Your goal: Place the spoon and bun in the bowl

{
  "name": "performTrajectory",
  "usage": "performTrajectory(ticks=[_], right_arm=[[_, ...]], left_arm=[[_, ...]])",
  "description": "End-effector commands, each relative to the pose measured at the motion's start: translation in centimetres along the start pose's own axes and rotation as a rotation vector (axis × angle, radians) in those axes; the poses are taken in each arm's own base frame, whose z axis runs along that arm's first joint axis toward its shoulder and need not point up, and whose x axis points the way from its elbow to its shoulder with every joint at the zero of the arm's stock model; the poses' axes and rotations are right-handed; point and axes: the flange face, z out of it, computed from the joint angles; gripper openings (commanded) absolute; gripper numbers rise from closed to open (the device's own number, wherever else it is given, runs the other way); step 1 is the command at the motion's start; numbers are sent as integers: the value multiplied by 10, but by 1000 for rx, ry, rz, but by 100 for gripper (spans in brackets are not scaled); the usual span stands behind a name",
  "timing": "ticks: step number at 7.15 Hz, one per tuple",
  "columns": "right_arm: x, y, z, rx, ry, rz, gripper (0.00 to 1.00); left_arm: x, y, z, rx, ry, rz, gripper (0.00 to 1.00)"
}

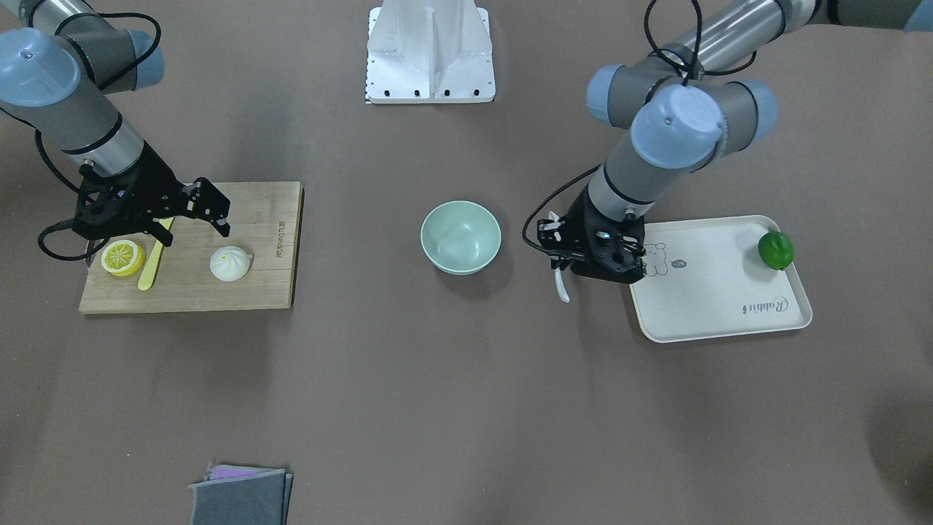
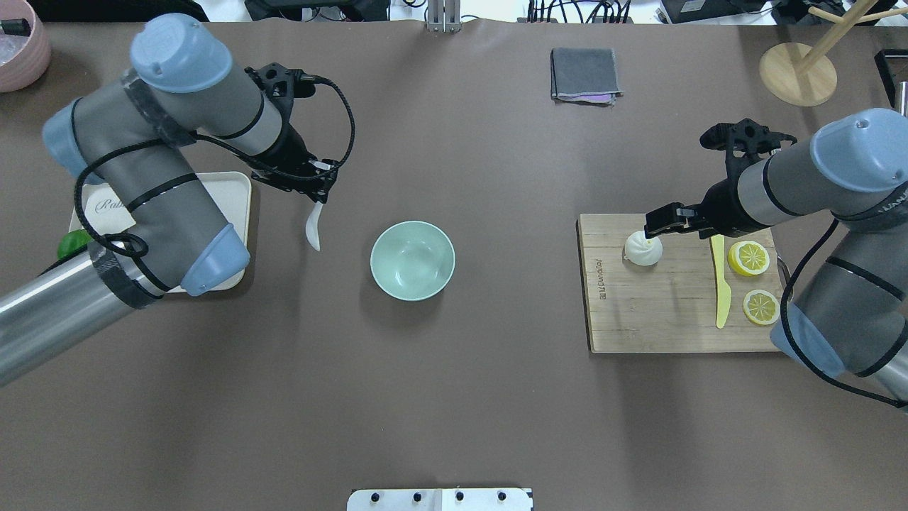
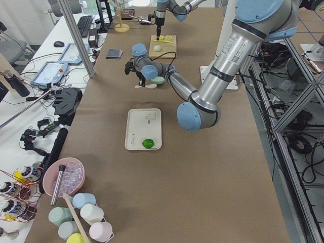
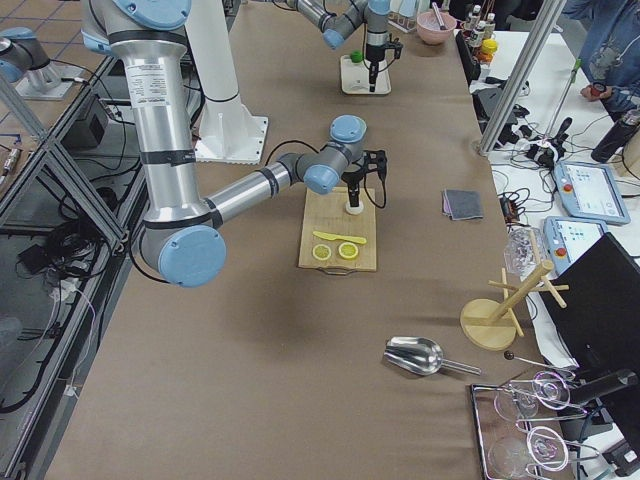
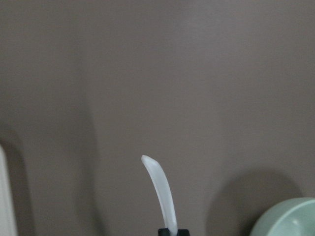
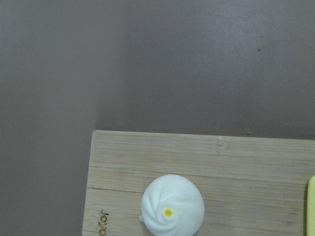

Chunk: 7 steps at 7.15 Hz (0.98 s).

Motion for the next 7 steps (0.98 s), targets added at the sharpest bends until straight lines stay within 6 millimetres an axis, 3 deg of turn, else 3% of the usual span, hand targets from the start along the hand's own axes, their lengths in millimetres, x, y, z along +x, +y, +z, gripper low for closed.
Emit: performTrajectory(ticks=[1, 2, 4, 5, 6, 7], right_arm=[[-8, 10, 14, -3, 17, -19, 100], [-18, 12, 18, -14, 15, -27, 100], [-20, 9, 38, -32, 30, -25, 100], [-21, 9, 40, -35, 30, -27, 100], [-17, 9, 44, -39, 40, -22, 99], [-19, 5, 46, -24, 48, -25, 96]], left_arm=[[82, 17, 19, -1, 36, -27, 0], [102, 22, 32, 15, 27, -28, 0], [105, 16, 50, 29, 31, -19, 0], [105, 15, 51, 29, 31, -15, 16], [104, 11, 48, 46, 27, -13, 78], [107, 9, 45, 56, 29, -12, 96]])
